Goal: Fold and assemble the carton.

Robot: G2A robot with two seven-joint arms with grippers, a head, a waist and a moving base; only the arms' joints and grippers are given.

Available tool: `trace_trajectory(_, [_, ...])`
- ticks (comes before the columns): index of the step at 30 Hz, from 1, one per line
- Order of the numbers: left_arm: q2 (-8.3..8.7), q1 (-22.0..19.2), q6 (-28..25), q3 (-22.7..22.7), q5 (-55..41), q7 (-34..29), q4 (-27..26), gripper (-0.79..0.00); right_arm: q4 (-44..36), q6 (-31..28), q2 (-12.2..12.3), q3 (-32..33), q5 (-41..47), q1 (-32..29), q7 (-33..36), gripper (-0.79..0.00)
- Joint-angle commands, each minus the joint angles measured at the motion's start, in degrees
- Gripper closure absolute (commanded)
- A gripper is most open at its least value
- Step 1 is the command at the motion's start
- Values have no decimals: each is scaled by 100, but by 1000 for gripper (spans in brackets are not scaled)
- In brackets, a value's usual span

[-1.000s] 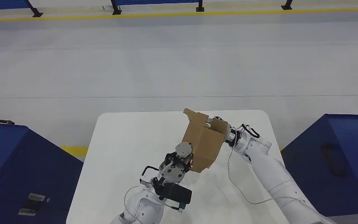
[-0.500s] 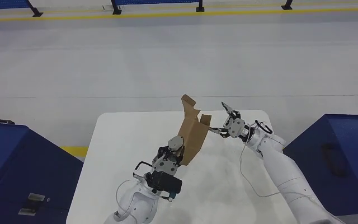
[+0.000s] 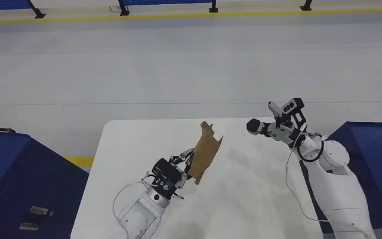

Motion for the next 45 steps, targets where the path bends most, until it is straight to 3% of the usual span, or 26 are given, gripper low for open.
trace_trajectory(1, [2, -10, -144, -63, -411, -170, -10, 0, 81, 65, -3, -21, 85, 46, 62, -785])
trace_trajectory(8, [2, -10, -144, -63, -411, -170, -10, 0, -37, 98, -15, -193, 27, 13, 184, -785])
trace_trajectory(12, [-18, 65, -510, -148, -1952, -766, -48, 0, -59, -360, -13, -316, -212, 115, 624, -785])
trace_trajectory(18, [17, 65, -1029, -501, -5043, -2346, -152, 0, 16, -862, 39, -169, -168, 169, 1570, -785])
trace_trajectory(28, [63, -344, -597, -743, -7948, -4088, 176, 0, 167, -979, 113, -74, 43, 120, 2582, -785])
trace_trajectory(34, [67, -591, -406, -644, -8432, -4530, 376, 0, 128, -961, 99, -360, 70, 112, 2807, -785])
trace_trajectory(45, [75, -711, -236, -551, -8452, -4482, 500, 0, 182, -900, 109, -491, 195, 106, 2892, -785])
